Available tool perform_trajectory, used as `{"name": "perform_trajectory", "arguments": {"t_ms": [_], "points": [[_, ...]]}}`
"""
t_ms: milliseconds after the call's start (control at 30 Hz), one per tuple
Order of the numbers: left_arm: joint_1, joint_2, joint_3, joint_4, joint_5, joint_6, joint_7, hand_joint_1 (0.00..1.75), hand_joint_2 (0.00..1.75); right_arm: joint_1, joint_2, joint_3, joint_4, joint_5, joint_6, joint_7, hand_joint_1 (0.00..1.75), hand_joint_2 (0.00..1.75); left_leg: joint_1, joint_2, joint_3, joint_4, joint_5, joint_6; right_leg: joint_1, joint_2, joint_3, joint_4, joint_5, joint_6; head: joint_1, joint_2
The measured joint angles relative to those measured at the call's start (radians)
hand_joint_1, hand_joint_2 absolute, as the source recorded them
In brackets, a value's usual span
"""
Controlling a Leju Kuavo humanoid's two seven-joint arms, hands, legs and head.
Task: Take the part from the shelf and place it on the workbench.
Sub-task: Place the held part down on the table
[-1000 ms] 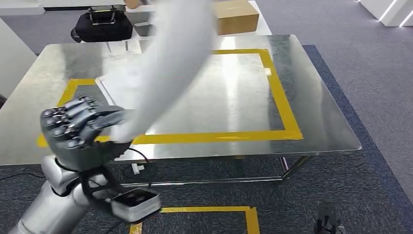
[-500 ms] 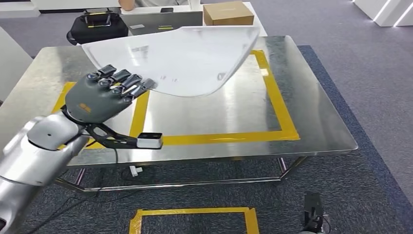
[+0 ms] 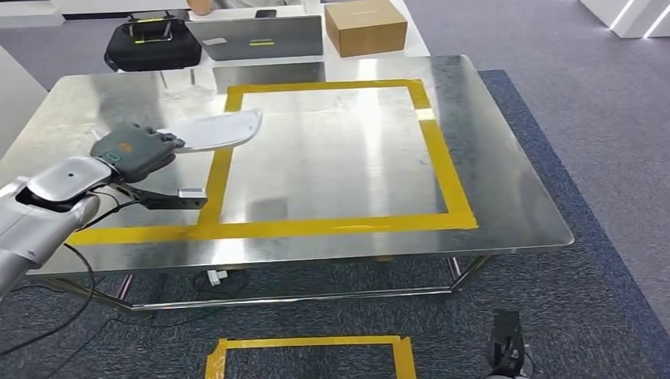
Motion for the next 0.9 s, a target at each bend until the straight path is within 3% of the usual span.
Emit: {"name": "perform_trajectory", "arguments": {"t_ms": [67,167,233,300,333,400,433,567,633,700,733,767,833,900], "points": [[0.016,0.025,0.008,0.015,0.03,0.002,0.034,1.75,1.75,0.001,0.003,0.0,0.0,-0.008,-0.005,-0.004,0.0,0.0,0.003,0.0,-0.022,0.05,-0.033,-0.009,-0.003,0.004,0.004,-0.003,0.0,-0.013,-0.003,0.0],[0.057,0.053,0.038,0.034,0.082,0.031,0.067,1.75,1.75,0.003,0.005,0.0,0.0,-0.011,-0.005,-0.011,0.0,0.0,0.005,-0.001,-0.114,0.238,-0.111,-0.018,-0.001,0.007,0.006,-0.003,-0.004,-0.023,-0.006,0.0],[0.092,0.066,0.055,0.042,0.098,0.046,0.076,1.75,1.75,0.005,0.006,0.0,0.0,-0.011,-0.004,-0.017,0.0,0.0,0.005,-0.001,-0.145,0.29,-0.113,-0.017,0.0,0.01,0.009,-0.003,-0.006,-0.025,-0.006,0.0],[0.116,0.077,0.065,0.047,0.104,0.058,0.079,1.75,1.75,0.005,0.006,0.0,0.0,-0.011,-0.002,-0.02,0.0,0.0,0.005,-0.001,-0.121,0.227,-0.064,-0.01,0.003,0.012,0.011,-0.003,-0.007,-0.026,-0.006,0.0],[0.124,0.082,0.069,0.049,0.107,0.068,0.079,1.75,1.75,0.005,0.006,0.001,0.0,-0.011,-0.001,-0.022,0.0,0.0,0.003,-0.001,-0.093,0.163,-0.028,-0.003,0.004,0.012,0.013,-0.003,-0.008,-0.025,-0.006,0.0],[0.14,0.093,0.082,0.05,0.116,0.111,0.081,1.75,1.75,0.005,0.008,0.004,0.0,-0.011,0.0,-0.026,0.0,0.0,-0.003,-0.001,-0.039,0.044,0.016,0.01,0.008,0.012,0.013,-0.004,-0.01,-0.022,-0.006,0.0],[0.147,0.097,0.091,0.05,0.121,0.139,0.08,1.75,1.75,0.005,0.009,0.006,0.0,-0.01,0.0,-0.027,0.0,0.0,-0.006,-0.001,-0.025,0.013,0.021,0.014,0.009,0.011,0.011,-0.005,-0.009,-0.019,-0.005,0.0],[0.176,0.101,0.116,0.05,0.13,0.201,0.077,1.75,1.75,0.006,0.012,0.015,0.0,-0.008,-0.001,-0.032,0.0,0.0,-0.005,-0.001,-0.013,-0.015,0.022,0.022,0.009,0.006,0.004,-0.001,-0.02,0.002,-0.005,0.0],[0.185,0.101,0.123,0.05,0.131,0.204,0.077,0.87,1.75,0.005,0.012,0.018,0.0,-0.008,-0.002,-0.033,0.0,0.0,0.0,-0.001,-0.007,-0.026,0.027,0.027,0.01,0.004,-0.033,0.074,-0.066,0.009,-0.002,0.0],[0.193,0.101,0.128,0.051,0.132,0.206,0.077,0.0,1.75,0.005,0.012,0.019,0.0,-0.007,-0.002,-0.033,0.0,0.0,-0.001,-0.001,-0.007,-0.026,0.027,0.03,0.011,0.002,-0.093,0.202,-0.122,0.014,-0.001,0.0],[0.198,0.1,0.129,0.051,0.132,0.211,0.077,0.0,1.31,0.006,0.012,0.02,0.0,-0.007,-0.002,-0.033,0.0,0.0,-0.001,-0.001,-0.006,-0.026,0.026,0.031,0.011,0.002,-0.115,0.246,-0.132,0.015,-0.001,0.0],[0.202,0.099,0.131,0.051,0.133,0.225,0.079,0.0,0.87,0.007,0.012,0.021,0.0,-0.007,-0.003,-0.032,0.0,0.0,-0.002,-0.001,-0.006,-0.025,0.025,0.031,0.011,0.002,-0.121,0.255,-0.124,0.016,0.0,0.0],[0.207,0.096,0.138,0.051,0.128,0.282,0.098,0.0,0.0,0.006,0.012,0.024,0.0,-0.007,-0.005,-0.03,0.0,0.0,-0.002,-0.001,-0.006,-0.02,0.023,0.03,0.011,0.001,-0.078,0.16,-0.061,0.014,0.0,0.0],[0.204,0.088,0.149,0.051,0.119,0.36,0.125,0.0,0.0,0.004,0.012,0.03,0.0,-0.007,-0.004,-0.028,0.0,0.0,-0.005,-0.002,-0.009,-0.011,0.018,0.025,0.012,0.0,-0.013,0.035,-0.016,0.007,-0.001,0.0]]}}
